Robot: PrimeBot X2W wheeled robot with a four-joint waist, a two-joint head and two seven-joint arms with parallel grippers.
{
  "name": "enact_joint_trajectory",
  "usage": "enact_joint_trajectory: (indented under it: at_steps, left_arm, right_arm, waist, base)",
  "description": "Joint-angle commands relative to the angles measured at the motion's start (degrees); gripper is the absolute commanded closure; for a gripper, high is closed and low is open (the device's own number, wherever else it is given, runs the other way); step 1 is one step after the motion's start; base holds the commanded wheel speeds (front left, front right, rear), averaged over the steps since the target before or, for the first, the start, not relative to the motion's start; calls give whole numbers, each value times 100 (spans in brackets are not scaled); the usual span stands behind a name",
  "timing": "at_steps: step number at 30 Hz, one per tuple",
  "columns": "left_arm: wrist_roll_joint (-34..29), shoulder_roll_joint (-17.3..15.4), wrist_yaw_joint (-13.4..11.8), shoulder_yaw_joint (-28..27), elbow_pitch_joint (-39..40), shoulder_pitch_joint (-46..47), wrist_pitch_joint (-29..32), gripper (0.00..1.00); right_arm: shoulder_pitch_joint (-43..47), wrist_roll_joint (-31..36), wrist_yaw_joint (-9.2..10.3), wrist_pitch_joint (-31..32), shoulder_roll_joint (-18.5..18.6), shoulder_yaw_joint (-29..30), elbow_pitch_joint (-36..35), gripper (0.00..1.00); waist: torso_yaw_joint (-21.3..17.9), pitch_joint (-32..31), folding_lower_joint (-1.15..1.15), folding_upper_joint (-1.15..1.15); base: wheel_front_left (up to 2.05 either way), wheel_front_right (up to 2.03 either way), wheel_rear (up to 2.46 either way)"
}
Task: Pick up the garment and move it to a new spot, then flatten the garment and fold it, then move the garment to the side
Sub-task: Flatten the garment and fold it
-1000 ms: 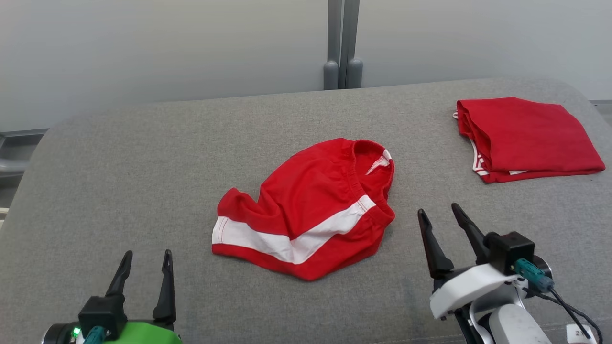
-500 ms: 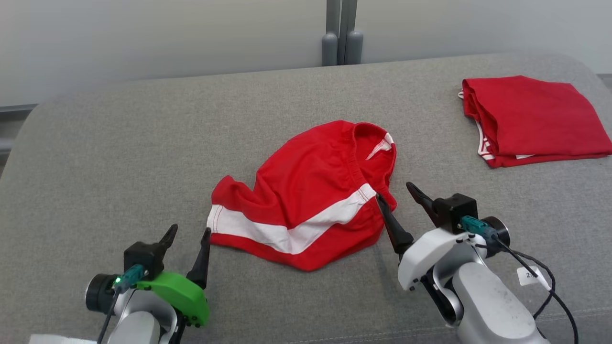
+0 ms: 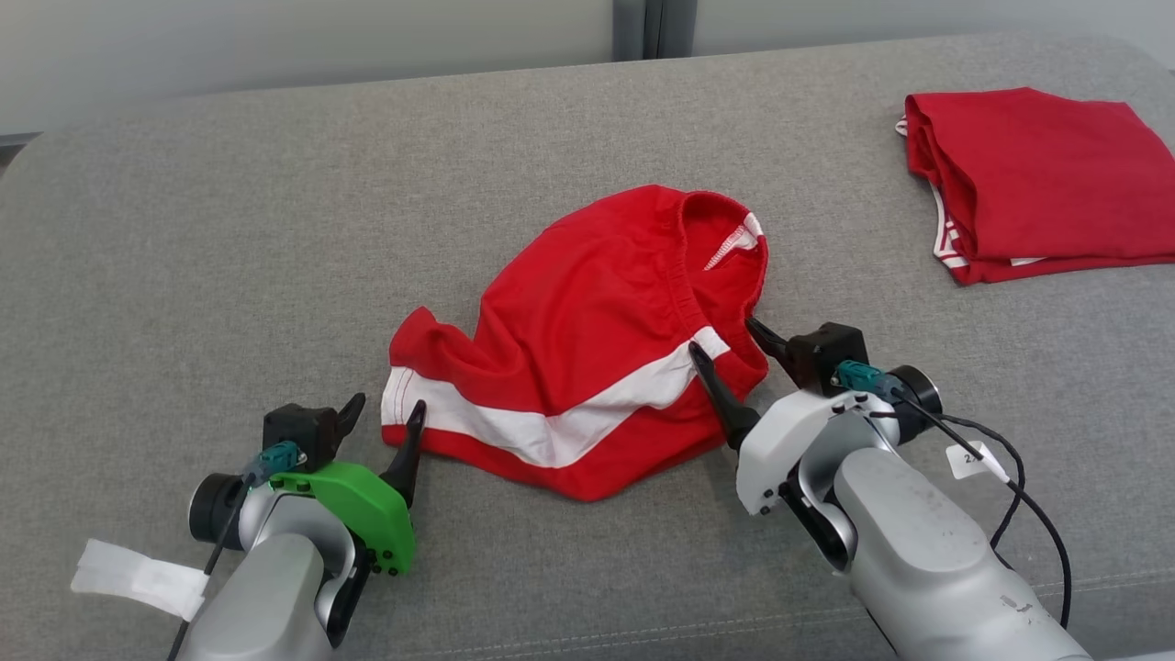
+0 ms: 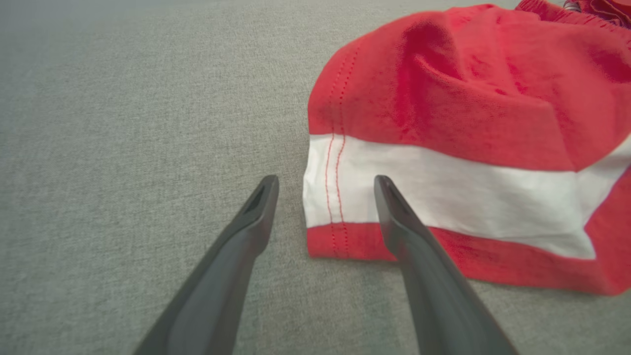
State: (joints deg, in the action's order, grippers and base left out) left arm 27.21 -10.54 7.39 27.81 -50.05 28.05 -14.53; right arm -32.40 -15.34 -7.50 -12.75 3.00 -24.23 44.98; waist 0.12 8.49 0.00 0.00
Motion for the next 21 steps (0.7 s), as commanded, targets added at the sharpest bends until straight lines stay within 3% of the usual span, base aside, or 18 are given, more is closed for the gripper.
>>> enact_joint_trajectory:
  at_steps: [1,9,10,11,13,21]
  left_arm:
    - [155,-27,7,85,-131,181,-29,0]
    - [933,1,7,691,-564,515,-35,0]
    - [1033,-21,7,746,-581,551,-40,4]
    - [1107,-28,7,808,-596,587,-45,40]
    - [1221,-33,7,925,-624,618,-54,100]
    - [1451,-139,8,1215,-596,695,-68,100]
  right_arm:
    - [-130,-96,2,-60,8,-91,113,0]
    - [-423,-528,1,-85,-3,-654,566,0]
    - [-453,-599,2,-68,-4,-725,597,24]
    - [-473,-665,2,-72,-4,-781,619,58]
    - [-505,-774,1,-85,-4,-889,662,100]
    - [-632,-1014,2,-155,-3,-1076,835,100]
  waist:
    - [18,60,0,0]
    - [12,133,0,0]
    - [11,137,0,0]
    - [12,137,0,0]
    - [19,130,0,0]
    - [69,34,0,0]
  base:
    - [0,0,0]
    - [0,0,0]
    - [0,0,0]
    - [0,0,0]
    - [0,0,0]
    - [0,0,0]
